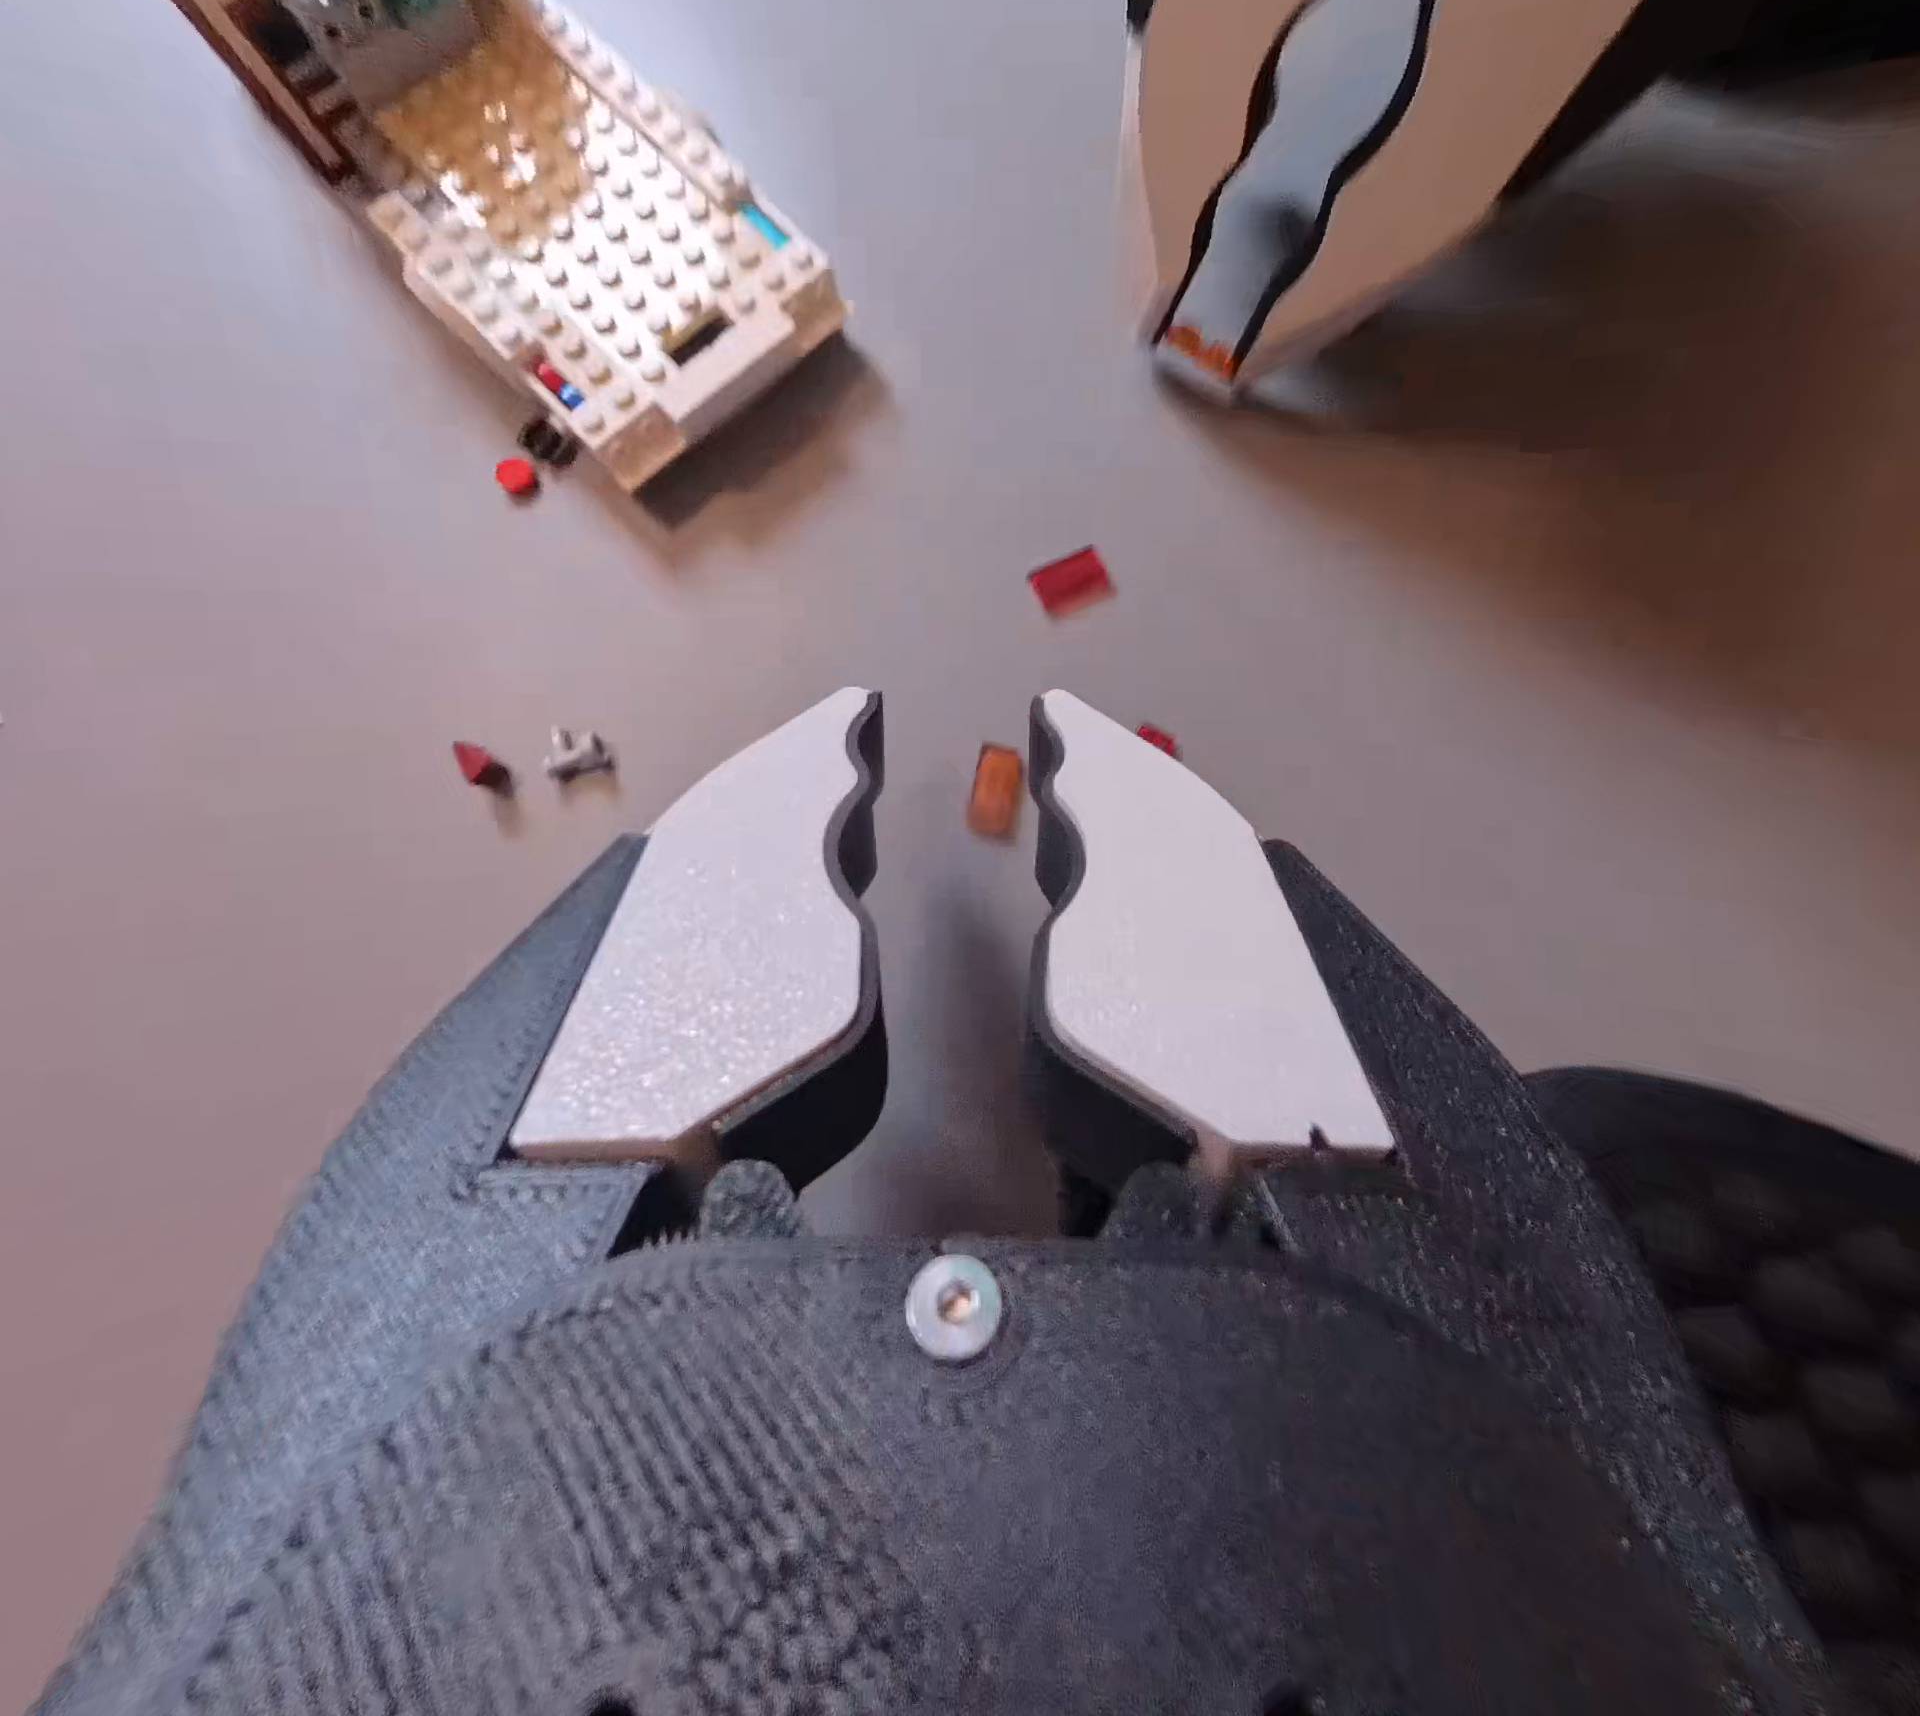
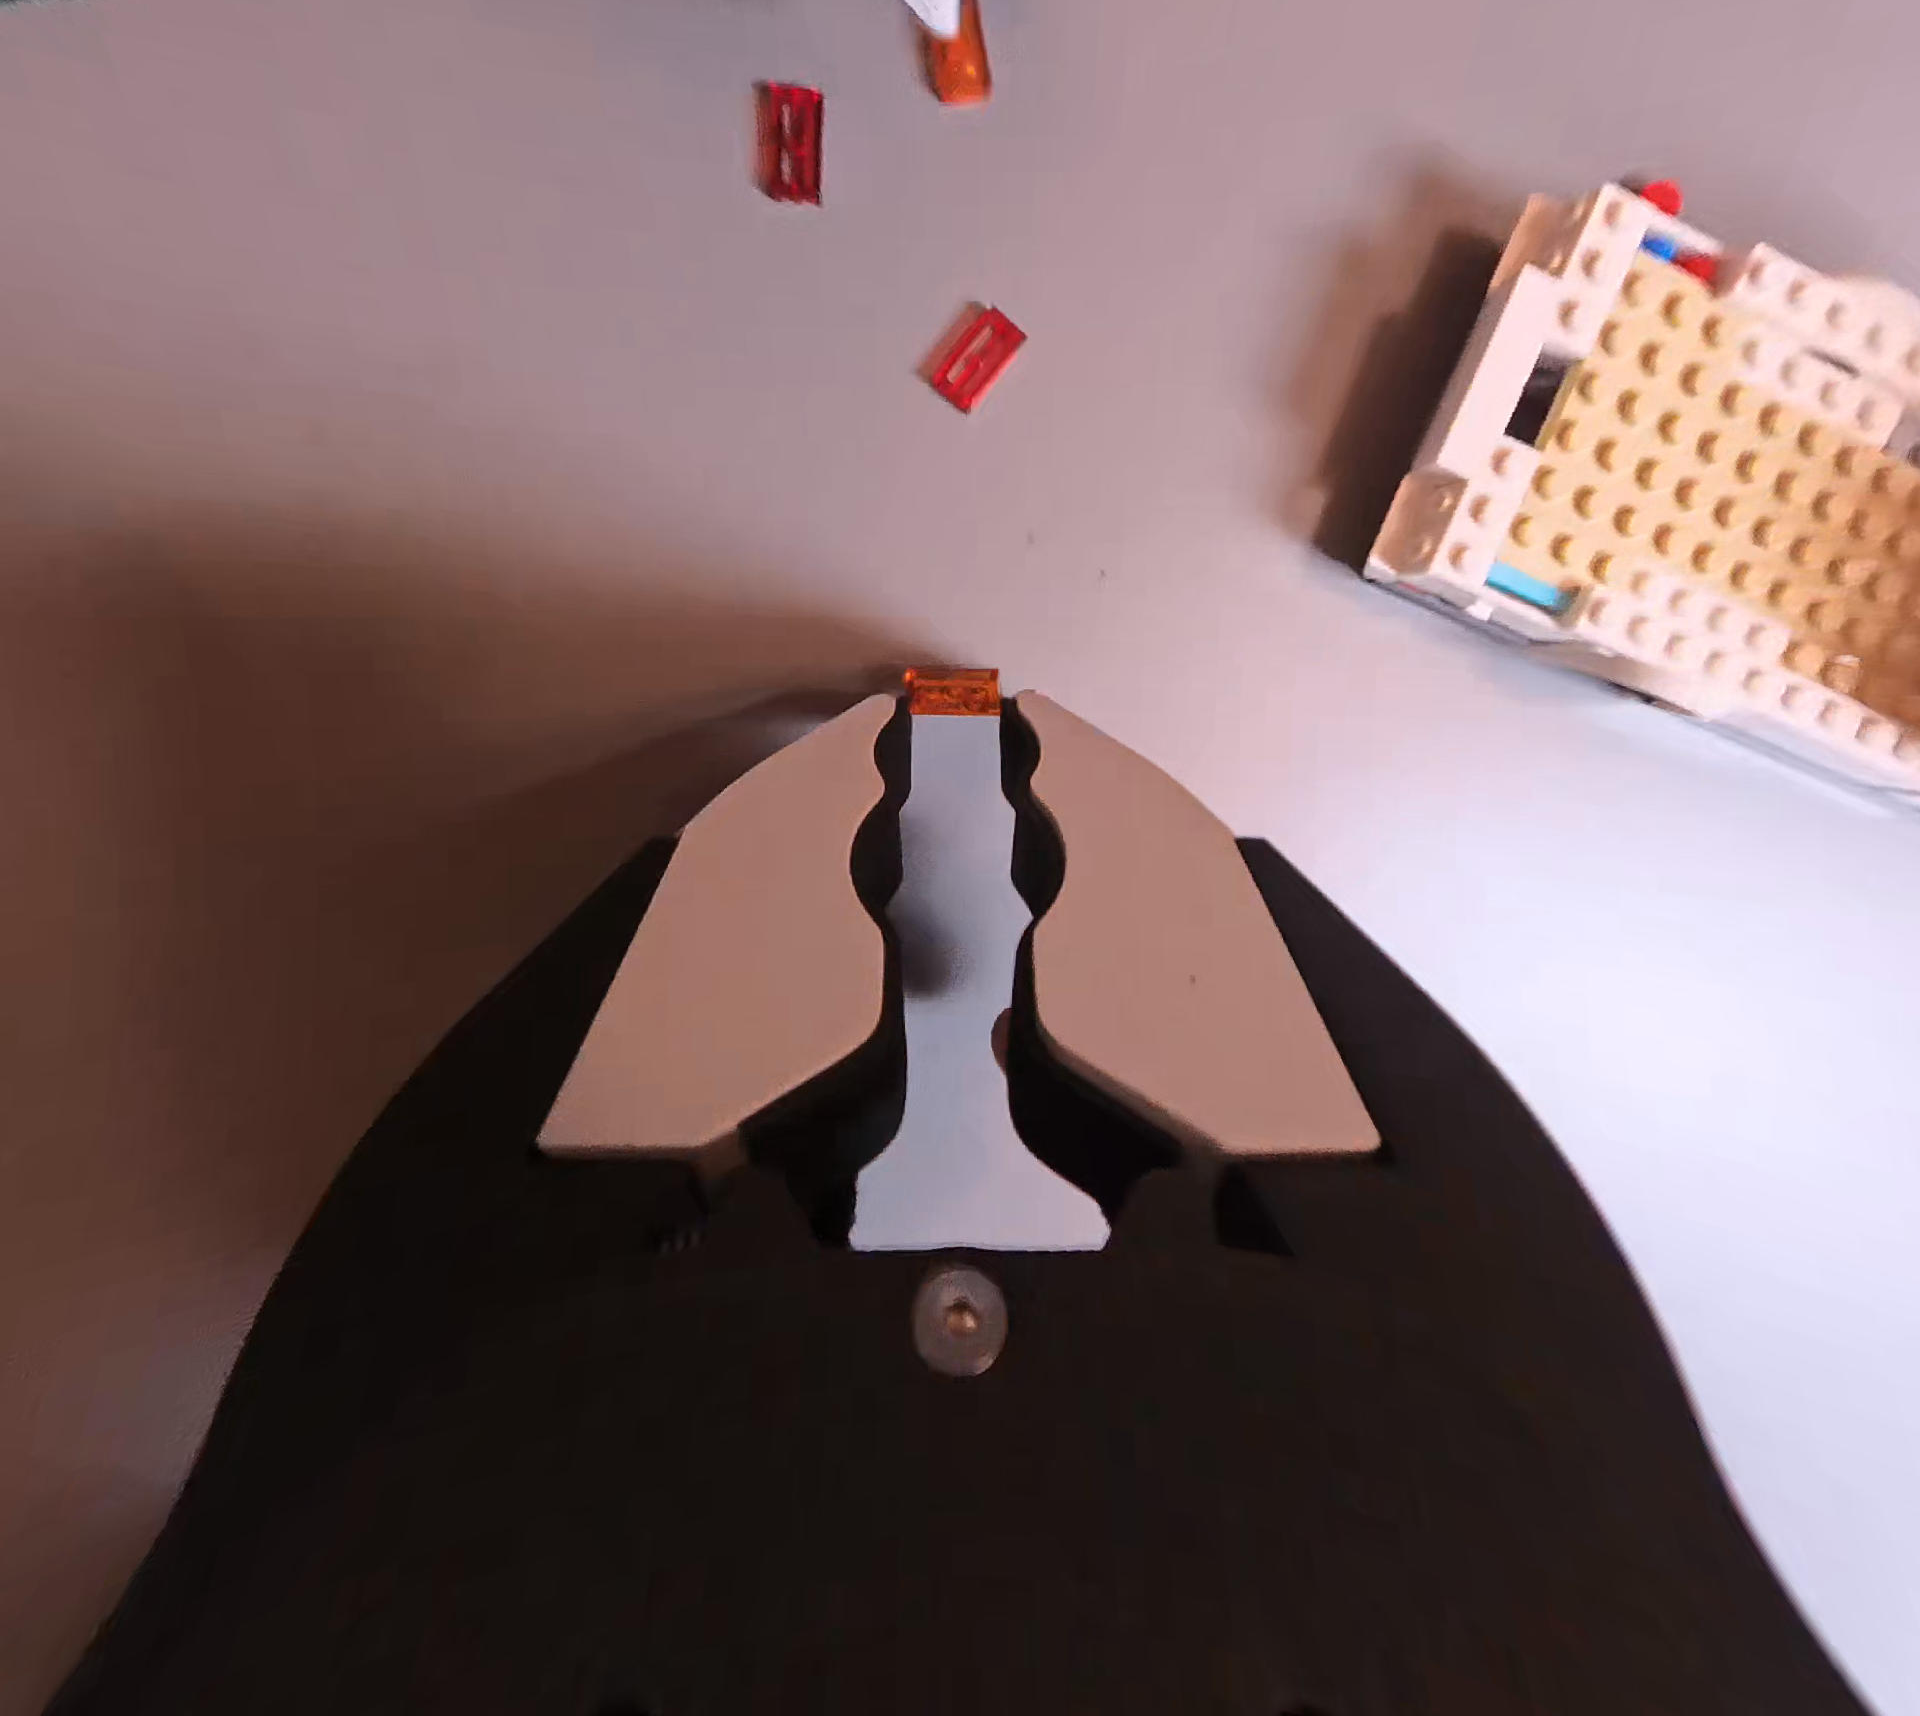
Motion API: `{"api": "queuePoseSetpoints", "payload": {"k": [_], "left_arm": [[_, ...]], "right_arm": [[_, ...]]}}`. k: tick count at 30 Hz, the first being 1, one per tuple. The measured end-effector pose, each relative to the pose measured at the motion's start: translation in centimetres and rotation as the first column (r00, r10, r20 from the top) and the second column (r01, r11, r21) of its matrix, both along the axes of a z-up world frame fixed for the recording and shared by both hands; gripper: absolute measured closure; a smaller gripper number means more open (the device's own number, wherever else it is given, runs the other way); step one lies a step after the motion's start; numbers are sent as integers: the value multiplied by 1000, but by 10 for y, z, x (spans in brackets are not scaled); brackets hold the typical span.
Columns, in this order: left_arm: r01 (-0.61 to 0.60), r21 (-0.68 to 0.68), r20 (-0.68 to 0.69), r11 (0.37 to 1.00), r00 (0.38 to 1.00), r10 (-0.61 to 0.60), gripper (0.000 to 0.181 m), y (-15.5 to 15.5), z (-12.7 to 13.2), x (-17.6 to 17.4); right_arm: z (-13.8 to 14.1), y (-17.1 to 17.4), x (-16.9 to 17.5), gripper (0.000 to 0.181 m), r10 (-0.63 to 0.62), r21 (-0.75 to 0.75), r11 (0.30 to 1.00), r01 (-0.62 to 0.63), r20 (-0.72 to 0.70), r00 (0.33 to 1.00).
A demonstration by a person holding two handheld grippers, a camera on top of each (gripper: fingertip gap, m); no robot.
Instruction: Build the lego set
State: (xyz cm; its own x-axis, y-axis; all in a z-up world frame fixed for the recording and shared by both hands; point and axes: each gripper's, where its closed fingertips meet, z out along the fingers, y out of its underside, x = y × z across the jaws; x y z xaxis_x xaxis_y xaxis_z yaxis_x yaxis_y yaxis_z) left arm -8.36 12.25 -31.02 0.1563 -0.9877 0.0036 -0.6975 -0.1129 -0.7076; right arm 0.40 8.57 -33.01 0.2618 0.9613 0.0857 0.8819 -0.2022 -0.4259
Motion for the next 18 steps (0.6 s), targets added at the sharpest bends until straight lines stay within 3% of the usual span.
{"api": "queuePoseSetpoints", "payload": {"k": [2,10,18], "left_arm": [[24,61,-86,998,996,-18,154,1,-13,-7],[54,28,-49,998,997,-53,154,-7,-6,-6],[132,43,-63,990,990,-130,157,-23,-9,5]], "right_arm": [[-2,2,2,165,-34,-37,999,34,4,999],[-2,6,3,152,-122,-114,987,115,-50,991],[1,5,-10,153,102,-46,993,-112,-178,979]]}}
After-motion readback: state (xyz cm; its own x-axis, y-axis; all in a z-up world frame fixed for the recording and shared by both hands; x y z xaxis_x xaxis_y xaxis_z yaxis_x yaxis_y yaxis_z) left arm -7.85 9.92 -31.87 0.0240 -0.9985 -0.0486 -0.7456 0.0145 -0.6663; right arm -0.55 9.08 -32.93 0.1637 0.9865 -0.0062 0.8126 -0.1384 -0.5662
